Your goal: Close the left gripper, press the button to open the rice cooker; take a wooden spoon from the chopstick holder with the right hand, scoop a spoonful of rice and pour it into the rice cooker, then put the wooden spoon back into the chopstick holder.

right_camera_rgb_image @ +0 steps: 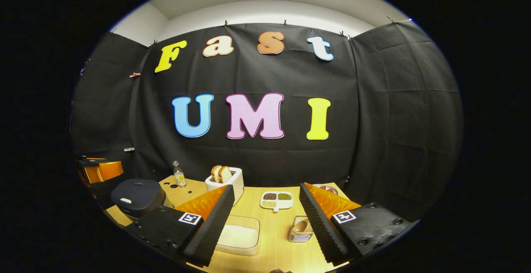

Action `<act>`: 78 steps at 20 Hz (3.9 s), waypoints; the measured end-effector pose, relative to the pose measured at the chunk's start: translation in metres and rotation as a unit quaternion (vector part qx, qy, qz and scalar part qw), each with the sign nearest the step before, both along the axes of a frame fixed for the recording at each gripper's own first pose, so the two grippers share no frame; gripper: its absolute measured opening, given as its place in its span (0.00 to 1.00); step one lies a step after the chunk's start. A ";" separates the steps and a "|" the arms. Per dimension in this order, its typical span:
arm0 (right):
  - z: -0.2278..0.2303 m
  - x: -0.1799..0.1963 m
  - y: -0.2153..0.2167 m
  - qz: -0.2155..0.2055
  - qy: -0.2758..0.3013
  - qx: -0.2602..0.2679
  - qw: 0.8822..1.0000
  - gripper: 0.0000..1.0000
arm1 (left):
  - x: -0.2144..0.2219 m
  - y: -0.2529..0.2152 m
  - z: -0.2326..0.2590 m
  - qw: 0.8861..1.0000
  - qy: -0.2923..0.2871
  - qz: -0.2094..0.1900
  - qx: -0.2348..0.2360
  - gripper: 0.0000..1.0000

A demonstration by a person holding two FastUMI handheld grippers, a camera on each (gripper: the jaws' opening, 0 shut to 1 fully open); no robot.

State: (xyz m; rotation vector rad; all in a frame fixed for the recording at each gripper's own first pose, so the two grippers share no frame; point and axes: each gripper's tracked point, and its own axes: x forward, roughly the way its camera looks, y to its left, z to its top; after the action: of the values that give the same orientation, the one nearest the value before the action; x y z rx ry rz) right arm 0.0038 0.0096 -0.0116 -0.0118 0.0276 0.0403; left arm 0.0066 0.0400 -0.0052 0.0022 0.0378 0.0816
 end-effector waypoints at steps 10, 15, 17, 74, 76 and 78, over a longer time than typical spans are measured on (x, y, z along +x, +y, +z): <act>-0.005 -0.003 -0.004 -0.003 0.005 -0.004 1.000 0.98 | 0.014 0.057 -0.024 0.997 0.069 -0.001 -0.023 0.65; -0.009 -0.009 -0.014 -0.015 0.009 -0.006 1.000 0.98 | 0.021 0.089 -0.041 0.994 0.103 0.001 -0.029 0.31; -0.011 -0.012 -0.019 -0.022 0.011 -0.006 1.000 0.98 | 0.025 0.097 -0.053 0.992 0.119 0.001 -0.035 0.17; -0.087 0.062 -0.113 -0.058 0.109 0.034 0.992 0.98 | -0.014 0.037 -0.048 0.996 0.048 0.067 -0.024 0.95; -0.100 0.079 -0.123 -0.059 0.126 0.037 0.990 0.99 | -0.016 0.029 -0.057 0.995 0.062 0.076 -0.023 0.95; -0.114 0.097 -0.135 -0.062 0.141 0.043 0.987 0.98 | -0.019 0.023 -0.064 0.993 0.071 0.088 -0.024 0.95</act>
State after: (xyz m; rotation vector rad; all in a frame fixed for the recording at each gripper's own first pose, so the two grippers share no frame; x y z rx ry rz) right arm 0.1008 -0.1256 -0.1253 0.0815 0.3095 -0.0820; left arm -0.0122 0.0625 -0.0688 -0.0440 0.1821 0.2571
